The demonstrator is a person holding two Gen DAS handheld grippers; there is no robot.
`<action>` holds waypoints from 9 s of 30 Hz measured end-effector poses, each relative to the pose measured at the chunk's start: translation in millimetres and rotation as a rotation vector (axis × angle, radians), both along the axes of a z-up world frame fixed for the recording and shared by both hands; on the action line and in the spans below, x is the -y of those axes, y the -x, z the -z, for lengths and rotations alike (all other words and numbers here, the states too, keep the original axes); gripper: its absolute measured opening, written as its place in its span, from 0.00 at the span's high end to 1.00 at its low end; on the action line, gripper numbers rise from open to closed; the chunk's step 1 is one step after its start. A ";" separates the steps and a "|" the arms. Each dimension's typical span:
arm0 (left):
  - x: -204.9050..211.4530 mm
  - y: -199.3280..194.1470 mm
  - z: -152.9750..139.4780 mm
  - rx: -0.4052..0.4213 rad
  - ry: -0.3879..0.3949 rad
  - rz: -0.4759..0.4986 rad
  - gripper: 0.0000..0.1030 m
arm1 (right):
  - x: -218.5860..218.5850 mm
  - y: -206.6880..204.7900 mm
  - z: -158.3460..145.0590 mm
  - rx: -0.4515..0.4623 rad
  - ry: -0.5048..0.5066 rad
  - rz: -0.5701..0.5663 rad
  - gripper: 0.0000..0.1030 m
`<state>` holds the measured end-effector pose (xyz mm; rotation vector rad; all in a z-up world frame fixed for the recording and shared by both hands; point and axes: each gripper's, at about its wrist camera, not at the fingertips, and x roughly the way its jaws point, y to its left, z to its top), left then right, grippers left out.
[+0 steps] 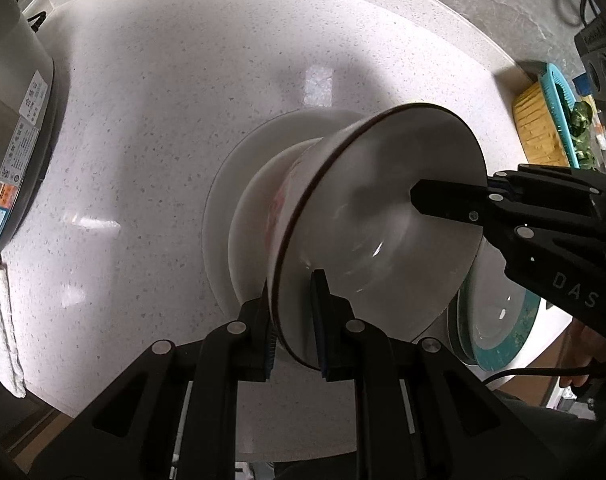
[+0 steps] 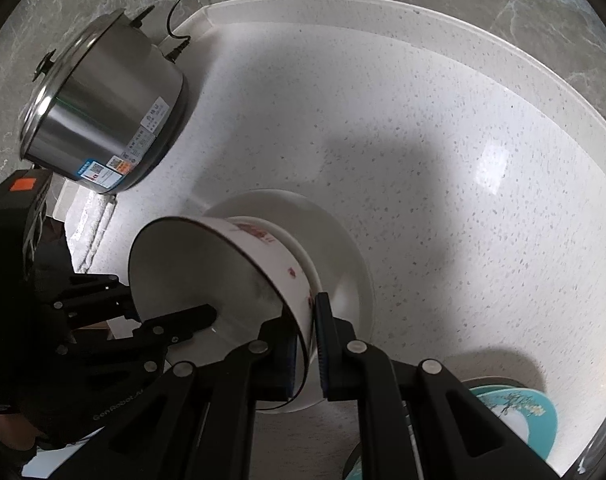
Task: Organize plates and bowls
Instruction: 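Lower the red-patterned bowl into the white bowls with both tools, then open both tools and release the red-patterned bowl, then grip the rim of the bowl stack with both tools, then lift the bowl stack with both tools and carry it over the teal floral plates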
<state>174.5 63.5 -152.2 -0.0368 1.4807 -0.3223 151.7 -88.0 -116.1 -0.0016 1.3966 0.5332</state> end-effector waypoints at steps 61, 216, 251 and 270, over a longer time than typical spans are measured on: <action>-58.5 0.3 -25.7 0.078 0.286 -0.213 0.34 | -31.1 -4.2 1.6 0.062 0.168 -0.163 0.87; -38.7 10.5 53.0 0.228 0.199 -0.109 0.82 | 25.7 0.0 63.1 0.119 -0.061 -0.024 0.84; -34.1 19.7 4.9 0.299 0.184 -0.033 0.83 | 47.8 15.2 25.1 0.199 -0.055 0.071 0.85; 52.1 53.0 -50.6 0.299 0.282 0.277 0.83 | 127.0 91.8 -45.0 0.267 0.041 0.341 0.85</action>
